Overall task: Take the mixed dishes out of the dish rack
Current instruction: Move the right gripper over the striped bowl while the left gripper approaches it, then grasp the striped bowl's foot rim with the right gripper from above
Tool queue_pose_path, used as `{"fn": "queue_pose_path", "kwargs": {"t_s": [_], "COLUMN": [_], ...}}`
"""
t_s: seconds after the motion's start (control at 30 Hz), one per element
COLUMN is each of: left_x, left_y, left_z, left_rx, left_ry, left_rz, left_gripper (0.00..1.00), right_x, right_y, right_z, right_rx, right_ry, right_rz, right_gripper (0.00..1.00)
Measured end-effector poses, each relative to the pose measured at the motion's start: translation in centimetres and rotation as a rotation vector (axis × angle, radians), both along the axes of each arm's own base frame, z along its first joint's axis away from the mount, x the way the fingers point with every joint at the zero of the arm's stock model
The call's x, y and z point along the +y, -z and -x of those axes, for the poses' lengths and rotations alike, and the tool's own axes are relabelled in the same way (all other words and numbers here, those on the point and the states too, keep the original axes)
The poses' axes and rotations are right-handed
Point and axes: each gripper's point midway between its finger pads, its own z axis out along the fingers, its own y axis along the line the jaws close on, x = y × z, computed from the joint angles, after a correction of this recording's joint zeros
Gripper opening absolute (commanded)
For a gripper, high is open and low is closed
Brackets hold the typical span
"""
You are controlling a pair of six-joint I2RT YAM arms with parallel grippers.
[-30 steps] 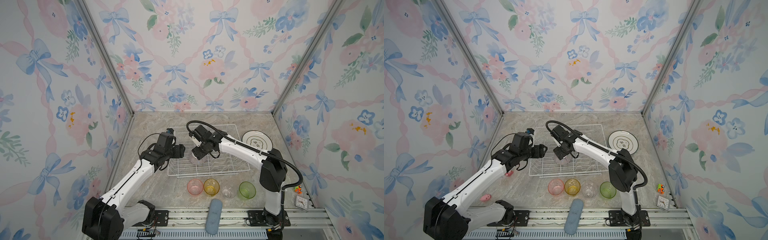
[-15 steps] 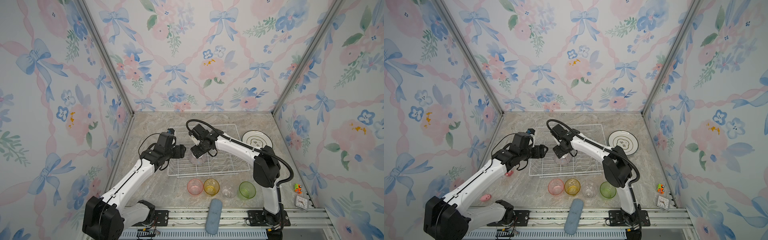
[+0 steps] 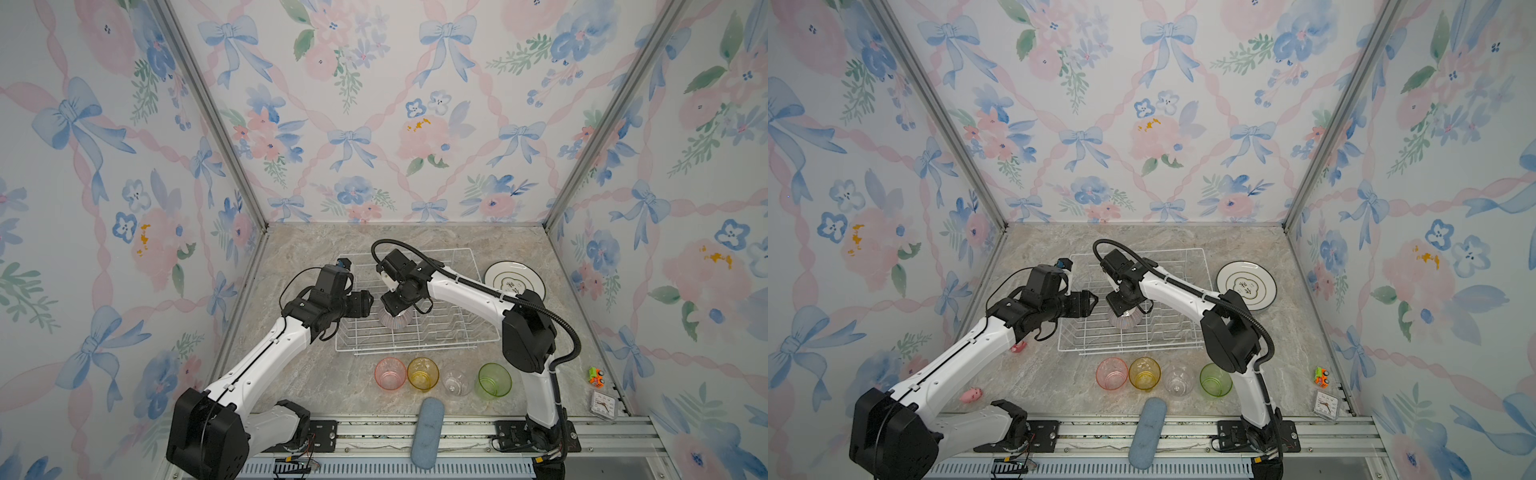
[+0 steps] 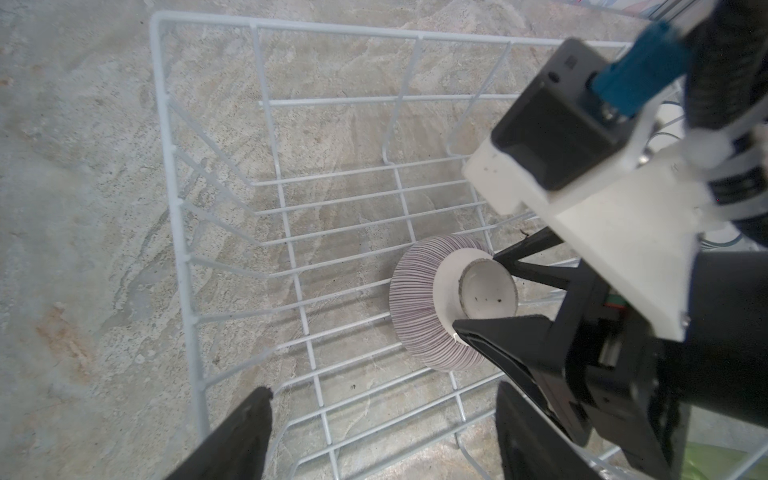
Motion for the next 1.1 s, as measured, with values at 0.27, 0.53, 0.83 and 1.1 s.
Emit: {"fn": "queue_pose_path", "kwargs": {"t_s": [0.27, 0.53, 0.83, 1.1], "left_x": [-0.3, -0.7, -2.0, -2.7], "left_y": [0.1, 0.4, 1.4, 1.9], "left_z": [-0.2, -0.1, -0.7, -0.9], "left_rx": [0.0, -0.001, 0.017, 0.03], "left_ry": [0.009, 0.025, 0.048, 0.052], "left_rz": [0.011, 0.031, 0.083, 0.121], "left_gripper": [0.77, 0.76, 0.74, 0.74], "right_x": [0.1, -0.5, -2.1, -2.3], "right_y": [-0.1, -0.3, -0.8, -0.4], "right_z": [-0.1, -0.9, -0.9, -0.3], "right_rx": [0.015, 0.02, 0.08, 0.13], "right_ry": [0.006, 0.04, 0.106, 0.132], "right_rz": [-0.02, -0.09, -0.24, -0.304], "right_gripper": [0.38, 0.32, 0.3, 0.44]}}
